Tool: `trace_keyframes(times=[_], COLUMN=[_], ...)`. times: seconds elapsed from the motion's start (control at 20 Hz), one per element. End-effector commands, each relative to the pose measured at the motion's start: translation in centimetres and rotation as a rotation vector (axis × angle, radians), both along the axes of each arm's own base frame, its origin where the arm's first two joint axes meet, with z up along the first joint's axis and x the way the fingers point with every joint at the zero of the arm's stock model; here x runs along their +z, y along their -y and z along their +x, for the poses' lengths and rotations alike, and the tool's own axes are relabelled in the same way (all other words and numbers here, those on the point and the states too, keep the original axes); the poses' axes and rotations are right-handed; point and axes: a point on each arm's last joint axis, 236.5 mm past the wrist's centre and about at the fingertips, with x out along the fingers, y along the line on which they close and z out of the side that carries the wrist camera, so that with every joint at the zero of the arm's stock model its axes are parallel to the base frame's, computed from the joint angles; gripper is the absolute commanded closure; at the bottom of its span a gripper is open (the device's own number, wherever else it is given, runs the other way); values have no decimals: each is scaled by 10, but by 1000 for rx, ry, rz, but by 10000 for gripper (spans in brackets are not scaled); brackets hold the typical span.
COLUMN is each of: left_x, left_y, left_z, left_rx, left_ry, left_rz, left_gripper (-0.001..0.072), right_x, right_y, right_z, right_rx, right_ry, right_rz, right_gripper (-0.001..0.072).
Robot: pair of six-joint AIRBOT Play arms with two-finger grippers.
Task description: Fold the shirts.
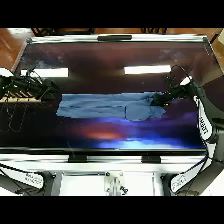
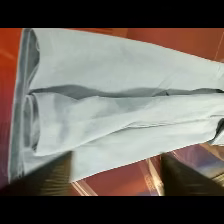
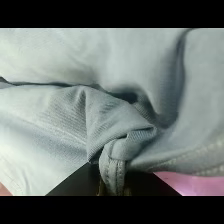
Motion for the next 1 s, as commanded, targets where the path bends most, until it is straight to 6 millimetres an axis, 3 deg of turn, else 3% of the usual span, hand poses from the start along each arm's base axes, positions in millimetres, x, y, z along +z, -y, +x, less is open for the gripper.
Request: trace_keyframes(times=[0.0, 0.05, 0.1, 0.15, 0.3, 0.4, 0.55, 0.75, 0.85, 0.95], left_x=[4, 7, 11, 13, 22, 40, 58, 38, 18, 11], left_y=[23, 39, 61, 83, 162, 218, 285, 357, 389, 417], left_z=[0, -1, -3, -5, -1, 1, -13, -60, -82, -96], left_rx=[-34, -63, -111, -156, -206, -196, -224, -344, -387, -382], left_ry=[4, 11, 27, 45, 111, 155, 198, 178, 150, 133], left_rz=[-25, -44, -64, -77, -117, -208, -291, -289, -286, -318], left_gripper=[344, 430, 595, 674, 674, 674, 675, 675, 674, 675], right_x=[42, 63, 84, 108, 165, 197, 237, 277, 291, 300], right_y=[-10, -11, -13, -18, -27, -34, -41, -42, -42, -41], right_z=[8, 11, 12, 12, -9, -32, -58, -89, -105, -118], right_rx=[-15, -28, -45, -68, -111, -115, -129, -160, -169, -182], right_ry=[52, 84, 112, 143, 160, 157, 186, 225, 233, 234], right_rz=[32, 31, 42, 63, 82, 88, 84, 80, 74, 64], right_gripper=[640, 640, 641, 641, 641, 641, 641, 640, 641, 641])
